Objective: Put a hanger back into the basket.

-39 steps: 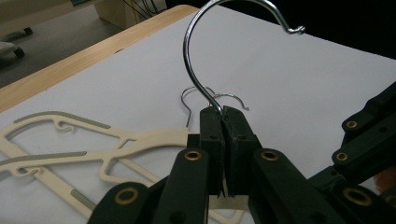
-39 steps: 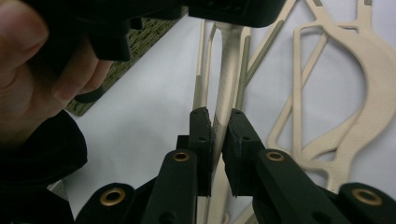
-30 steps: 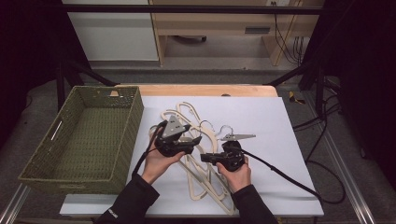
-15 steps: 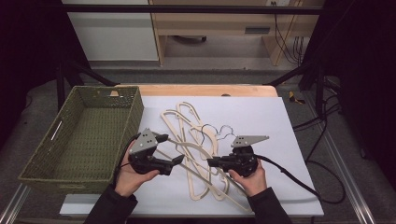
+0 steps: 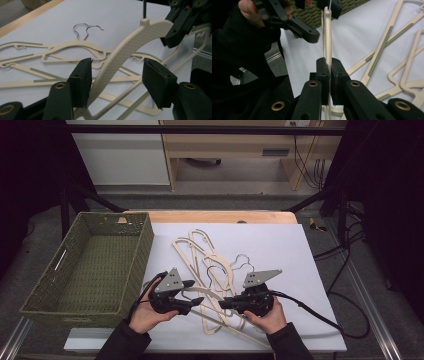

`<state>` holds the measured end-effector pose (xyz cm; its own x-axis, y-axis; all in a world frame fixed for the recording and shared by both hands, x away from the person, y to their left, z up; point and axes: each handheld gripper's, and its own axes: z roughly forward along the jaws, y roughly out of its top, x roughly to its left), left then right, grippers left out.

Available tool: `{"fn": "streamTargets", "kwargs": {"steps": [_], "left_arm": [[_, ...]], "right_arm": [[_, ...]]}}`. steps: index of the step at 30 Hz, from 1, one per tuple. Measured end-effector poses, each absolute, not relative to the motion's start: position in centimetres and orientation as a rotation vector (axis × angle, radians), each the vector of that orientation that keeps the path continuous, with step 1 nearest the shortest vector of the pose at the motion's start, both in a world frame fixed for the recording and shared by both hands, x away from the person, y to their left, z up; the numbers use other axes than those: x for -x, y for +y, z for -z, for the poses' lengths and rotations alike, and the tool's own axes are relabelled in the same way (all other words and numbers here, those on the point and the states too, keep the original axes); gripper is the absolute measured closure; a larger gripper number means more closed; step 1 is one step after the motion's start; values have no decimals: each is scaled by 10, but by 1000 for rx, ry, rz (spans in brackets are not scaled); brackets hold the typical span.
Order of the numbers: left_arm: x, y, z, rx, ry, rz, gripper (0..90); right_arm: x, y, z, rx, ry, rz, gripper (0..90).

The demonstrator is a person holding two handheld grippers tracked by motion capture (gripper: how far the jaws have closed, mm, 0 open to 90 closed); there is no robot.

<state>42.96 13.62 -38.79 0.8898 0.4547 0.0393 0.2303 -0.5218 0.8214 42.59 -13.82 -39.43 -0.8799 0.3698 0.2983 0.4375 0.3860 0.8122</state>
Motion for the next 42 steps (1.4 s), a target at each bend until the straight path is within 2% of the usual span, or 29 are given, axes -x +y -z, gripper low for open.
{"fn": "streamTargets", "kwargs": {"steps": [1,2,3,5,14,17,24,30,38,42], "left_arm": [[-430,136,388,-2144,485,-303,496],[-430,136,389,-2144,482,-295,496],[-430,136,389,-2148,480,-293,551],[-430,136,389,-2156,476,-294,606],[-427,135,388,-2225,451,-315,689],[-425,136,387,-2212,444,-290,754],[-419,132,383,-2206,428,-238,809],[-414,128,382,-2164,415,-163,852],[-406,127,376,-2143,435,-245,862],[-404,132,370,-2105,484,-319,862]], "right_arm": [[-425,-138,394,722,-2567,1516,873],[-425,-138,394,722,-2567,1516,873],[-425,-137,396,711,-2569,1501,873],[-425,-136,397,702,-2572,1488,873],[-426,-136,398,703,-2613,1479,843],[-426,-139,395,748,-2668,1543,780],[-424,-142,392,775,-2721,1602,701],[-422,-145,389,788,-2758,1680,589],[-420,-157,381,836,-2741,1784,460],[-419,-175,376,946,-2720,1890,295]]}}
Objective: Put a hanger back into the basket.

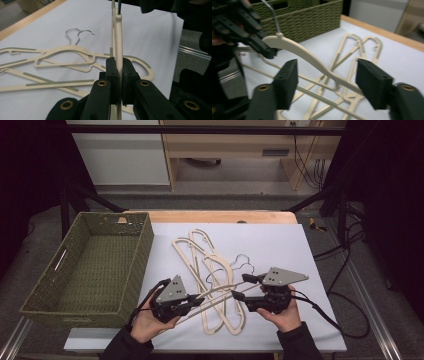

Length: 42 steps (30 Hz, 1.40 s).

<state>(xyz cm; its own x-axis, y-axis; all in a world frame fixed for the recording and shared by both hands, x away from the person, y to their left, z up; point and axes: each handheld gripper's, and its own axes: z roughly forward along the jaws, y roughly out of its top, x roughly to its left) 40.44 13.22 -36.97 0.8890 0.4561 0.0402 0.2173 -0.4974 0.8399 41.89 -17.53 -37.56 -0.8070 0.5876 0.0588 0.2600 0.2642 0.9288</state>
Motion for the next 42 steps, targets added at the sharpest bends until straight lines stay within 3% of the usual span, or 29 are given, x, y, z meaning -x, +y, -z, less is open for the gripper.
{"fn": "streamTargets", "kwargs": {"steps": [8,28,42], "left_arm": [[-406,144,359,-2070,537,-375,862],[-421,194,279,-1977,591,-527,861],[-456,275,251,-1927,750,-688,861]], "right_arm": [[-421,-202,377,-914,2124,-1497,156],[-421,-227,378,-1013,2035,-1461,83],[-422,-229,379,-1030,2028,-1435,60]]}}
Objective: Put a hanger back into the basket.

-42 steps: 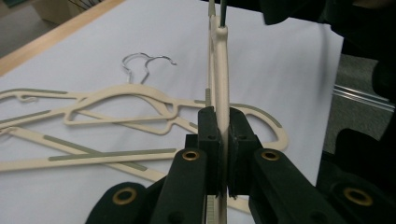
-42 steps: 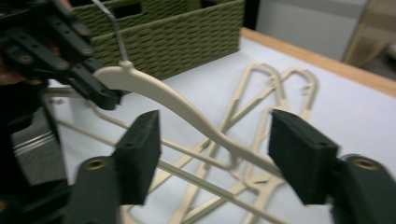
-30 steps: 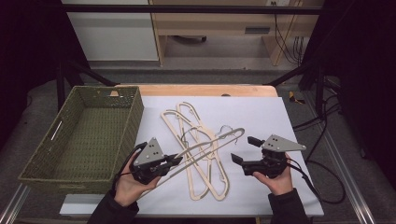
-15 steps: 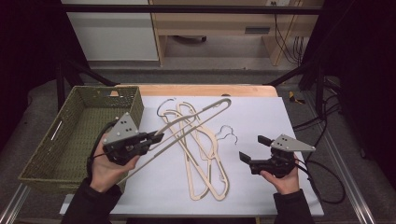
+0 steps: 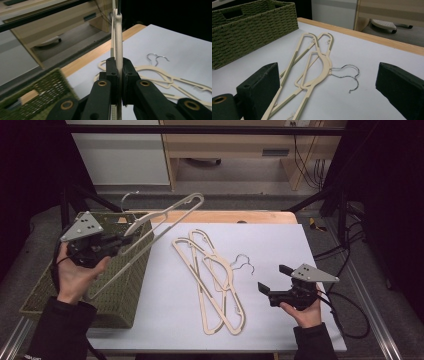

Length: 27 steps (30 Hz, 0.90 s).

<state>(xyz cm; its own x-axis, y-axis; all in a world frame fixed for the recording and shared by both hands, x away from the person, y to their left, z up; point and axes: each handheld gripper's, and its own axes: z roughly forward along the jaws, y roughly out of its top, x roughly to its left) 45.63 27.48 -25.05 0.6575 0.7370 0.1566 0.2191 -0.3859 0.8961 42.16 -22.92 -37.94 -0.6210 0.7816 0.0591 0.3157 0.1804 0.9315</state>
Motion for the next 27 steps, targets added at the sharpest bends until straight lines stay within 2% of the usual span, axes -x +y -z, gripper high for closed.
{"fn": "streamTargets", "kwargs": {"steps": [12,27], "left_arm": [[-476,336,259,-1968,844,-793,861],[-479,382,282,-1990,913,-815,861]], "right_arm": [[-422,-229,380,-1031,2035,-1432,61],[-423,-229,382,-1039,2038,-1428,61]]}}
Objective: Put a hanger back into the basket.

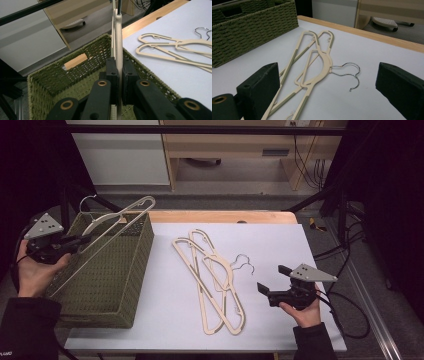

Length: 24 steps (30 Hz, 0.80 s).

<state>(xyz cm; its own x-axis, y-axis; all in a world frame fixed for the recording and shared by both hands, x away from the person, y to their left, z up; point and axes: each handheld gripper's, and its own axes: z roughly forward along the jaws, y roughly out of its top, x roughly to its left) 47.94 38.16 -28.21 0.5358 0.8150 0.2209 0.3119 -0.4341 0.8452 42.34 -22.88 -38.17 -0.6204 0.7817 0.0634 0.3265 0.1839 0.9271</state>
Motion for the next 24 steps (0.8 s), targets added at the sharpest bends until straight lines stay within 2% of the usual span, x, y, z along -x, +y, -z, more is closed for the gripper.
{"fn": "streamTargets", "kwargs": {"steps": [9,24], "left_arm": [[-478,403,295,-2033,960,-834,861],[-480,414,330,-2118,1006,-865,861]], "right_arm": [[-424,-228,383,-1039,2049,-1421,57],[-425,-227,385,-1048,2057,-1413,56]]}}
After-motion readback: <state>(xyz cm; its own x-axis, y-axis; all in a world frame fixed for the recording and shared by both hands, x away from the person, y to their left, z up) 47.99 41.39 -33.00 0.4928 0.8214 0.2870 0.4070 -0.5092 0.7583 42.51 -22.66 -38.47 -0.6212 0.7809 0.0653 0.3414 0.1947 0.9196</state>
